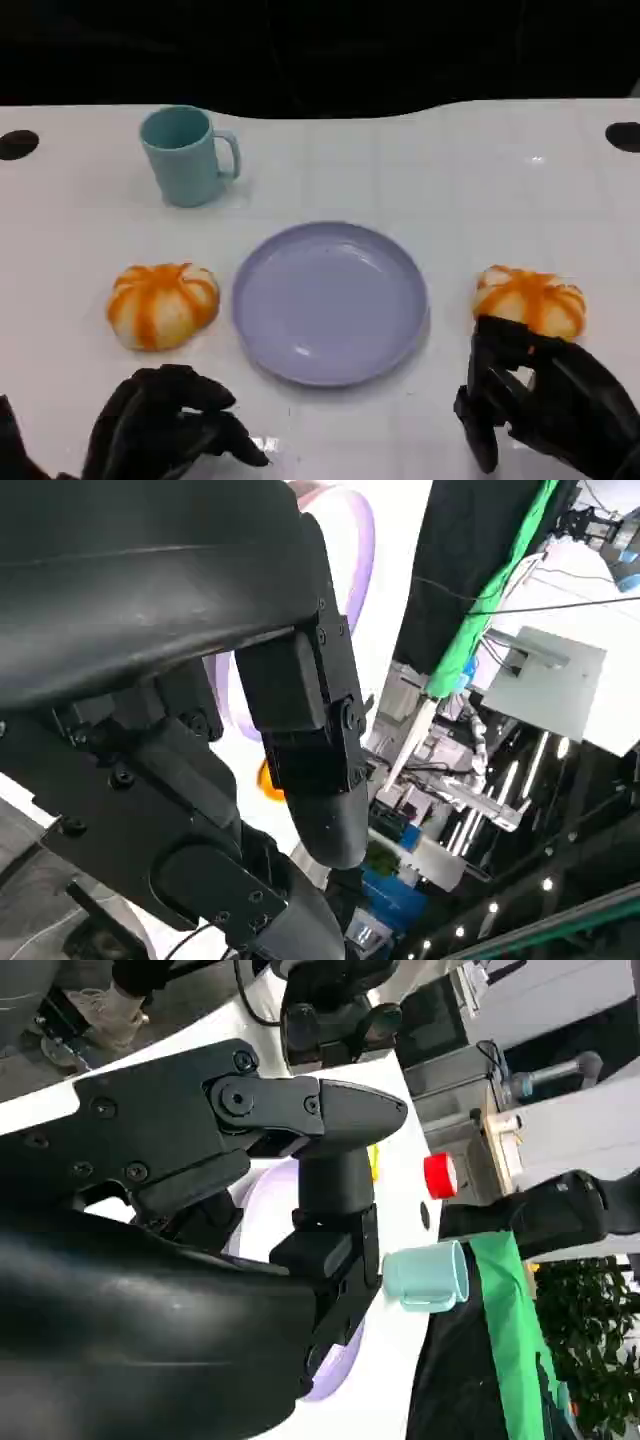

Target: Grasp the bread from the table and place it into the plate.

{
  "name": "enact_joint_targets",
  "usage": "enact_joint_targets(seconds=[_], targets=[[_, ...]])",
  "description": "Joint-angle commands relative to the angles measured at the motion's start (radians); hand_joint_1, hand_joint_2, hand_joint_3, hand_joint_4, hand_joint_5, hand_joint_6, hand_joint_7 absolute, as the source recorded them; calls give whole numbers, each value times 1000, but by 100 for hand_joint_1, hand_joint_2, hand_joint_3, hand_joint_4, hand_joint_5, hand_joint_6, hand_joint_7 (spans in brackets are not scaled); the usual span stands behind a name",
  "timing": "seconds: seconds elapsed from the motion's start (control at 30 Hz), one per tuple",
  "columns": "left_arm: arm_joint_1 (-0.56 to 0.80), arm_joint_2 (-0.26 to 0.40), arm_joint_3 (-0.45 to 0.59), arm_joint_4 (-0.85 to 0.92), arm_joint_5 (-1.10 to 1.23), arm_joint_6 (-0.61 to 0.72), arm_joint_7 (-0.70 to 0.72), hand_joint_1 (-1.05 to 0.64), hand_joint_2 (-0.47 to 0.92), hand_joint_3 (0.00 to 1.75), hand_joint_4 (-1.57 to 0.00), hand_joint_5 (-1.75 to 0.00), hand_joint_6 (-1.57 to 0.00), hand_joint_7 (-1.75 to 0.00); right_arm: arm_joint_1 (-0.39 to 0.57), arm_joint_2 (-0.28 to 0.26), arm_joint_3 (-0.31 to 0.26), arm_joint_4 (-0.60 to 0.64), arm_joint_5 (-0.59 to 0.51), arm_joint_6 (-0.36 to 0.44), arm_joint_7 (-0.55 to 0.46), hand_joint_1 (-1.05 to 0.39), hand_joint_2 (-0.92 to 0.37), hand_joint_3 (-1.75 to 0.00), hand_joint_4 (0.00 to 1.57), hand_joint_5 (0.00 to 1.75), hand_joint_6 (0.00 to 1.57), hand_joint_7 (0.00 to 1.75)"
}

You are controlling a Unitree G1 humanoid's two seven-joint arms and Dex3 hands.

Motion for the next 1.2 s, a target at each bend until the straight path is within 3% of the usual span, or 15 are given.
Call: enact_joint_targets(seconds=[0.03, 0.77, 0.87, 0.93, 1.1, 1.2], targets=[[-7, 14, 13, 6, 1, -4, 4, -97, 64, 0, -157, -42, -157, -15, -8, -15, -12, 5, 3, -3, 8, -64, -92, -45, 96, 175, 73, 175], [-1, 15, 16, 1, -10, 6, -5, -95, 63, 0, -157, -40, -157, -14, 3, -13, -7, -12, 5, -3, 12, -63, -92, -45, 95, 175, 72, 175], [0, 13, 14, -2, -5, 6, 4, -95, 63, 0, -157, -41, -157, -14, -2, -5, -18, -9, 19, -16, 14, -62, -92, -46, 92, 175, 66, 175], [0, 13, 13, -3, -2, 3, 6, -95, 63, 0, -157, -41, -157, -15, -9, -4, -25, -10, 24, -29, 19, -63, -92, -44, 82, 175, 51, 173], [-2, 12, 13, 0, -3, 4, 6, -96, 63, 0, -157, -42, -157, -16, -43, -2, -48, 12, 33, -80, 39, -62, -92, -37, 55, 174, 38, 134], [-3, 12, 12, 0, 0, 1, 7, -96, 63, 0, -157, -42, -157, -16, -60, -4, -53, 47, -18, -199, 44, -62, -92, -37, 42, 162, 29, 121]])
